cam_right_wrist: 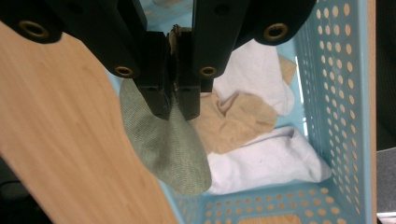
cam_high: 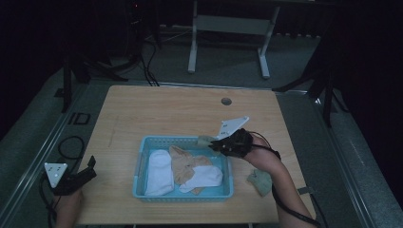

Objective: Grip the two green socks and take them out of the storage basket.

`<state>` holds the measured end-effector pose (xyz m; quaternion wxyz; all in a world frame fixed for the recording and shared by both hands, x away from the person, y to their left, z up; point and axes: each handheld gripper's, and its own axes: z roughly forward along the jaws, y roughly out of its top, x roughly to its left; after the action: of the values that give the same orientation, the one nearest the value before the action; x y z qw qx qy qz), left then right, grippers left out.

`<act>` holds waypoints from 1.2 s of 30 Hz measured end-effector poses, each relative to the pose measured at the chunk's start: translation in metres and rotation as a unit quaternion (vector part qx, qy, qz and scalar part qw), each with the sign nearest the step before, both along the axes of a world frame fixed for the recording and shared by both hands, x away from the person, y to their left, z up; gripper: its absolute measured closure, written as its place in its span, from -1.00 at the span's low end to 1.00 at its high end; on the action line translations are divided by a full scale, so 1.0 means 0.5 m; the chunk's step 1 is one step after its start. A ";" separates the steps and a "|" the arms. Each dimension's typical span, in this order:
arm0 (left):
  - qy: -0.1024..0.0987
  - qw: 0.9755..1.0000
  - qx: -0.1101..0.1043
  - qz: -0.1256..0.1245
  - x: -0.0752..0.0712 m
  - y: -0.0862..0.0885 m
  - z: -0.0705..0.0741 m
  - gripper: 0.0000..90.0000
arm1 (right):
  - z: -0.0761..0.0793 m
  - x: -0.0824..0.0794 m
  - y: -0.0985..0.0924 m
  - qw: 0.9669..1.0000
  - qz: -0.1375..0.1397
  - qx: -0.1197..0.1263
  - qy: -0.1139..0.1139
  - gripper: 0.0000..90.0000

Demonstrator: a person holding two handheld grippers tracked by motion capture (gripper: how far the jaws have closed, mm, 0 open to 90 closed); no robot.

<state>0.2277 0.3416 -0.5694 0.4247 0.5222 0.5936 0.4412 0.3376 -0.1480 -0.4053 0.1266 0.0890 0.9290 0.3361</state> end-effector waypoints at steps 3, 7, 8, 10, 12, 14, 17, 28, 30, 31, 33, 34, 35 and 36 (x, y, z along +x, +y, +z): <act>0.000 1.000 0.000 0.000 0.000 0.000 0.000 -0.98 | 0.022 -0.001 -0.019 1.000 -0.010 0.010 -0.010 0.90; 0.000 1.000 0.000 0.000 0.000 0.000 0.000 -0.98 | 0.042 0.000 -0.046 0.999 -0.027 0.018 -0.020 0.90; 0.000 1.000 -0.001 0.000 0.000 0.000 0.000 -0.98 | 0.047 0.001 -0.054 0.999 -0.031 0.019 -0.023 0.90; 0.000 1.000 -0.001 0.000 0.000 0.000 0.000 -0.98 | 0.055 0.003 -0.070 0.998 -0.044 0.024 -0.025 0.90; -0.001 1.000 0.000 0.000 0.000 0.000 0.000 -0.98 | 0.062 0.006 -0.088 0.998 -0.056 0.028 -0.029 0.90; 0.000 1.000 0.000 0.001 -0.001 -0.001 0.000 -0.98 | 0.067 0.010 -0.107 0.997 -0.068 0.029 -0.033 0.90; 0.000 1.000 0.000 0.000 0.000 0.000 0.000 -0.98 | 0.071 0.016 -0.137 0.995 -0.090 0.033 -0.031 0.90; 0.001 1.000 0.002 -0.001 -0.001 0.000 0.000 -0.98 | 0.036 0.035 -0.234 0.986 -0.161 0.044 -0.020 0.90; 0.001 1.000 0.002 0.000 -0.001 0.000 0.000 -0.98 | 0.021 0.039 -0.248 0.984 -0.170 0.044 -0.013 0.90; 0.001 1.000 0.002 0.000 -0.001 0.000 0.000 -0.98 | 0.012 0.041 -0.254 0.983 -0.177 0.041 -0.012 0.90; 0.001 1.000 0.002 0.000 -0.001 0.000 0.000 -0.98 | -0.003 0.045 -0.265 0.981 -0.188 0.037 -0.005 0.90; 0.002 1.000 0.003 0.000 -0.001 0.000 0.000 -0.98 | -0.015 0.048 -0.272 0.980 -0.194 0.038 -0.002 0.90; 0.002 1.000 0.003 0.000 -0.001 0.000 0.000 -0.98 | -0.024 0.051 -0.278 0.979 -0.198 0.041 0.004 0.90; 0.001 1.000 0.002 0.000 -0.001 0.000 0.000 -0.98 | -0.035 0.054 -0.285 0.979 -0.201 0.042 0.008 0.90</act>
<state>0.2272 0.3414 -0.5694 0.4231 0.5237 0.5929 0.4418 0.3647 -0.2902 -0.4226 0.1803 0.2815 0.8784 0.3417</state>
